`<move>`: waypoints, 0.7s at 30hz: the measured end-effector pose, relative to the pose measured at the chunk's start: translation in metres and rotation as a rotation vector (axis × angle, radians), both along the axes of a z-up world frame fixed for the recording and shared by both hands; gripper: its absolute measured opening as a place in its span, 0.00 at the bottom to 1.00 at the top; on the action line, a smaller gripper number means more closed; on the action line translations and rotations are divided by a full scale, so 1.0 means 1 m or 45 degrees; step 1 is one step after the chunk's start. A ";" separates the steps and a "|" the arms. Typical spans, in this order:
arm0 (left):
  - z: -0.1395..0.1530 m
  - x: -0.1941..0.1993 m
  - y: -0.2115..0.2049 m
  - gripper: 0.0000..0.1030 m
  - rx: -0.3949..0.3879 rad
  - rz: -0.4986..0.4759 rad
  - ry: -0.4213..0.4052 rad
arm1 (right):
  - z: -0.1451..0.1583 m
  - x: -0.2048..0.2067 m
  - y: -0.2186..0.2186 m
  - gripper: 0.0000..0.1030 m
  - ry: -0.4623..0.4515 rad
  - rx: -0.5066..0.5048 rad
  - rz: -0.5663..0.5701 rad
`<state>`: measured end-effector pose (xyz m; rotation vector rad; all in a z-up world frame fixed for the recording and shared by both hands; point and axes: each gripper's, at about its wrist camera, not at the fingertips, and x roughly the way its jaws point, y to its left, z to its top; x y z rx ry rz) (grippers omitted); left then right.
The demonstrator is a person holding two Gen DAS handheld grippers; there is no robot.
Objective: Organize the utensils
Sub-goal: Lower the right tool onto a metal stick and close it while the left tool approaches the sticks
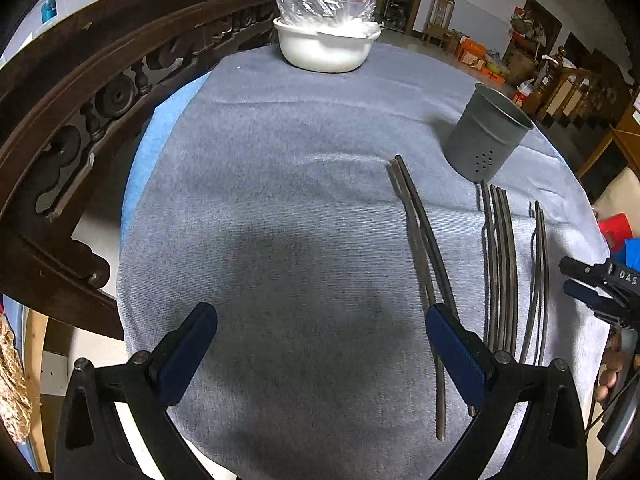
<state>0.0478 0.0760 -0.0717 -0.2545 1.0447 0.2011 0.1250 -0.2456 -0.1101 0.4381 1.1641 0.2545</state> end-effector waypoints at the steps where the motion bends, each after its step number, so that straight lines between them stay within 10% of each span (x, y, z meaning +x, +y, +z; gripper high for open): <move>1: -0.001 0.001 0.001 1.00 -0.002 0.001 0.004 | 0.000 0.000 -0.001 0.60 0.015 0.008 -0.018; 21: -0.007 0.016 -0.004 1.00 -0.009 -0.023 0.030 | 0.018 0.017 -0.008 0.60 0.066 -0.079 -0.121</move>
